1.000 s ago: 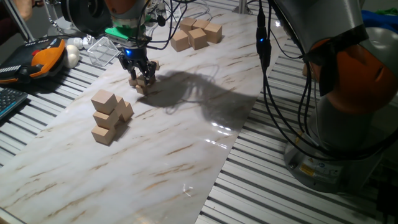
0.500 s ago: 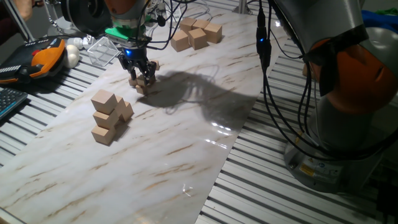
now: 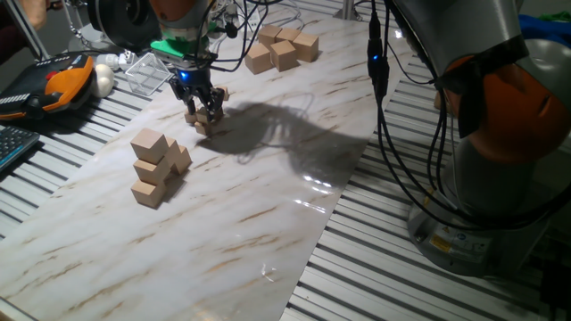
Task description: Stack the blocks into a pyramid shape
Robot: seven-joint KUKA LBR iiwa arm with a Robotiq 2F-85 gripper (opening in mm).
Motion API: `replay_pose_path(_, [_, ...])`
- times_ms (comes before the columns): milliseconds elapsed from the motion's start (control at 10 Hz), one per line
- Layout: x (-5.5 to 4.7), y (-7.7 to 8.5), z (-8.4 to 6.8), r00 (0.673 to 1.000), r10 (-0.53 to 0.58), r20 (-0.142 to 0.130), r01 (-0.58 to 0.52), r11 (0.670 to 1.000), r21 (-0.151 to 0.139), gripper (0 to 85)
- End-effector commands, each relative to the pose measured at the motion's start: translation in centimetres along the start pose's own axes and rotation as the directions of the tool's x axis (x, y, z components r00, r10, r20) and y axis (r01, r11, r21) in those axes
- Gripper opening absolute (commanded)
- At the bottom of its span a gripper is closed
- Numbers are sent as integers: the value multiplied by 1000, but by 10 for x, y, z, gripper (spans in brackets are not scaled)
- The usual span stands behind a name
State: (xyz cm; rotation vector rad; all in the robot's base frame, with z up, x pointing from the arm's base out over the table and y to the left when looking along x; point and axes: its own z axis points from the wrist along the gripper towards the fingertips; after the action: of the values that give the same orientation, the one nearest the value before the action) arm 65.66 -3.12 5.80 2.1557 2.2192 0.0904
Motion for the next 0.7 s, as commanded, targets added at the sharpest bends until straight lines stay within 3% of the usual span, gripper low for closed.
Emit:
replay_pose_path(0, [0, 0, 0, 1000, 0, 2, 0, 1000, 0, 510])
replay_pose_path(600, [-1, 1, -1, 1000, 5, 9, -5, 1000, -1, 510])
